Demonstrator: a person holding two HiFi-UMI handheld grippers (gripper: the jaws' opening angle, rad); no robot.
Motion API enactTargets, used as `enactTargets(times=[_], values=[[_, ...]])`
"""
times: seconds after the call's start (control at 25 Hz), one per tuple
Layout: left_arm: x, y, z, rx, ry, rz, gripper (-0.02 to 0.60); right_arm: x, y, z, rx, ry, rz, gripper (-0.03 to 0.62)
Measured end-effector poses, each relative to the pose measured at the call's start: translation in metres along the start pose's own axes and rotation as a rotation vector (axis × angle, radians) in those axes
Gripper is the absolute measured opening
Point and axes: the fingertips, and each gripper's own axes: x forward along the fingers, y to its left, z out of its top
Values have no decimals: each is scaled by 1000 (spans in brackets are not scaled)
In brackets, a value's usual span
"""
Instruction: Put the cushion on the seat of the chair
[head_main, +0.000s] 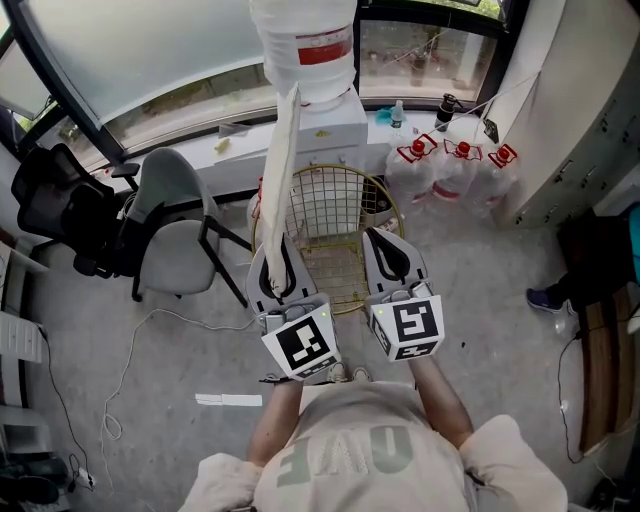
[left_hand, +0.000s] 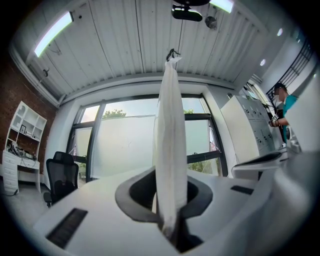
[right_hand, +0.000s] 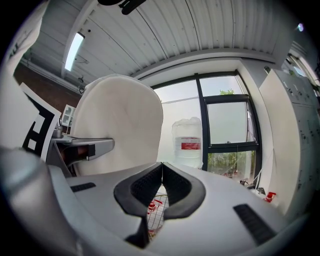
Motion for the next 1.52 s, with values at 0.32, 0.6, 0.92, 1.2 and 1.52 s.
enactTargets(times=[0.32, 0.6, 0.92, 1.2, 1.52], values=[[8, 4, -6, -5, 12, 7, 51, 8, -3, 0, -13, 1, 1, 14], [28, 11, -31, 6, 54, 7, 51, 32, -5, -7, -31, 13, 12, 14], [49, 11, -124, -77, 114, 45, 51, 63, -7, -87, 24, 49, 38, 14], [50, 6, -241, 6, 182, 44, 51, 69, -13, -206, 86, 150, 24, 14], [39, -10, -353, -17, 271, 63, 51, 65, -3, -308, 137, 219, 14, 14]])
